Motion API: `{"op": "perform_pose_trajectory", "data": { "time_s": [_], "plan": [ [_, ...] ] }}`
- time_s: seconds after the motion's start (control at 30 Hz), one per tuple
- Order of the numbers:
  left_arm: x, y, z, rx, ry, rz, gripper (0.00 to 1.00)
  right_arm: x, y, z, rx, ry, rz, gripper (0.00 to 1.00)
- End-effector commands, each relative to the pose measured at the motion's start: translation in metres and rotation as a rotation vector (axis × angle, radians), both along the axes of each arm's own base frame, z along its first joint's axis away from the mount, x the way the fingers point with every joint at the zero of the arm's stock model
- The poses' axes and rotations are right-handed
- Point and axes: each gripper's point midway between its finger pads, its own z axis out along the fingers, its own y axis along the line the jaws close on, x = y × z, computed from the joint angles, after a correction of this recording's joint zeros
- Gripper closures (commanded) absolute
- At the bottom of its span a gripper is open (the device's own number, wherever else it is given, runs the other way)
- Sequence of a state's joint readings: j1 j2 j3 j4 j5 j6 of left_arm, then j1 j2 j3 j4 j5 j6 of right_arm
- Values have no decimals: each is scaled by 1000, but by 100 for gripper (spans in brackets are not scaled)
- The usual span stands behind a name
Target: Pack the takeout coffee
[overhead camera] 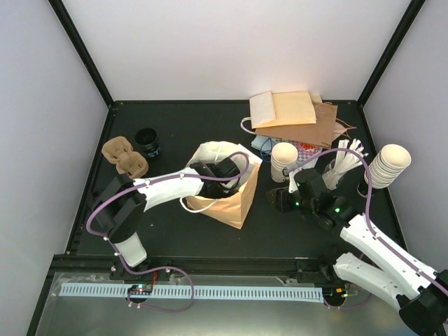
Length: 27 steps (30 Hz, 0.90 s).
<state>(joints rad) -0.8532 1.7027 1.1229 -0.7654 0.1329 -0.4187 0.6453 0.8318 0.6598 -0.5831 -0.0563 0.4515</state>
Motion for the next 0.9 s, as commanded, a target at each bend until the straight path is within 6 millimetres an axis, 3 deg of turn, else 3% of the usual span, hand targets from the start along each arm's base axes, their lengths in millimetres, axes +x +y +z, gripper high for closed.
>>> {"op": "perform_pose_trajectory", "data": {
  "time_s": [0.0, 0.1, 0.27, 0.47, 0.6, 0.7, 0.87],
  "plan": [
    [3, -8, 17, -59, -44, -9, 1, 4, 4, 15, 25, -28, 6, 31],
    [3, -7, 29, -75, -65, 1, 1, 4, 8, 21, 35, -38, 32, 31],
    [4, -3, 44, -85, -93, 12, 1, 2, 15, 52, 72, -104, 91, 31],
    [14, 2, 55, -94, -144, 42, 2, -1, 26, 64, 84, -101, 163, 30],
    [12, 4, 61, -96, -119, 45, 2, -3, 31, 106, 157, -194, 193, 30],
    [17, 4, 88, -111, -163, 52, 3, -4, 33, 128, 175, -230, 208, 29],
    [25, 7, 135, -136, -245, 71, 1, -2, 35, 127, 155, -219, 222, 29]
  ]
}}
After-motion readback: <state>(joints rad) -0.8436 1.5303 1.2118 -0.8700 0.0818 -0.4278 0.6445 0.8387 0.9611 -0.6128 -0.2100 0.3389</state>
